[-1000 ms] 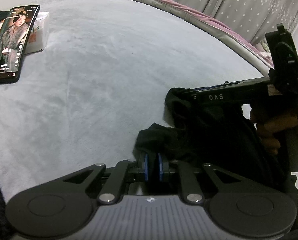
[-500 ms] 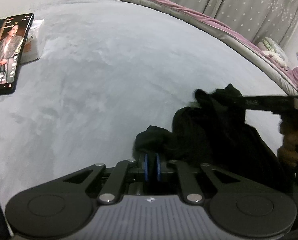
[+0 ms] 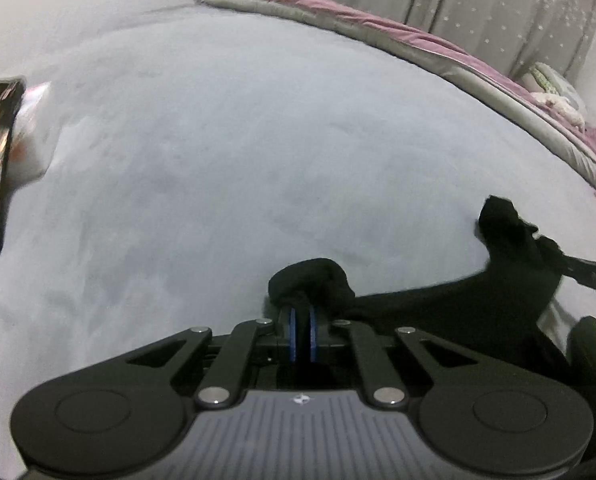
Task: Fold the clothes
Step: 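Lift the garment with both grippers and spread it out, then release right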
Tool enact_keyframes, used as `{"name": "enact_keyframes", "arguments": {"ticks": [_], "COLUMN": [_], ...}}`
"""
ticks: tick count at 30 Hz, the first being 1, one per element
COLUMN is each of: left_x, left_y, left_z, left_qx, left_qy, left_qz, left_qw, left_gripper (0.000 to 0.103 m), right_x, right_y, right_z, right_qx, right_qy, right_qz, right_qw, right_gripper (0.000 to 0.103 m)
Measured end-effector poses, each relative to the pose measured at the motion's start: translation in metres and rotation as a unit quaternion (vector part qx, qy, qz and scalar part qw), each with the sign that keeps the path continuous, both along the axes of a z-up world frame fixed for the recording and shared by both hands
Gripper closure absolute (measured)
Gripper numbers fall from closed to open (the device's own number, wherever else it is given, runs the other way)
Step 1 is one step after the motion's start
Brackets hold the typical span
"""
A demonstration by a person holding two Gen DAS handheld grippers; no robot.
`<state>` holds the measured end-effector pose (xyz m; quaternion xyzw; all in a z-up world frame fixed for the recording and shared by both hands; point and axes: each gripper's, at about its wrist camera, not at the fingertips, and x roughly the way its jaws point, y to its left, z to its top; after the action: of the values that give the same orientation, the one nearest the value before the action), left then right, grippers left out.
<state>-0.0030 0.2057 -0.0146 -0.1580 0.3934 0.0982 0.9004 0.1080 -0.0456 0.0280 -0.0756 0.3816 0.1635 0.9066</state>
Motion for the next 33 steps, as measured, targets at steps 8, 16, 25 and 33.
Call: {"name": "enact_keyframes", "arguments": {"ticks": [8,16,25,33], "left_x": [0.061,0.125,0.198,0.244], "left_y": [-0.020,-0.058,-0.088,-0.116], "left_z": [0.024,0.043,0.060,0.057], "left_qx": [0.039,0.079,0.149,0.209], "left_qy": [-0.051,-0.093,-0.122,-0.133], "left_qz": [-0.024,-0.068,-0.085,-0.092], "left_qw": [0.9976,0.9902,0.9776,0.9645], "left_gripper": [0.098,0.098,0.098,0.098], "right_x": [-0.002,0.002,0.034,0.073], "right_y": [-0.052,-0.096,-0.114,-0.111], "right_z": [0.014,0.036,0.043,0.031], "right_qx": [-0.002,-0.012,-0.030,-0.044], "right_qy": [-0.044,-0.078,-0.096,-0.096], "right_qz": [-0.082,-0.145,-0.174,-0.185], "right_qw": [0.996,0.986,0.980,0.977], "right_gripper": [0.095,0.095,0.095,0.095]}}
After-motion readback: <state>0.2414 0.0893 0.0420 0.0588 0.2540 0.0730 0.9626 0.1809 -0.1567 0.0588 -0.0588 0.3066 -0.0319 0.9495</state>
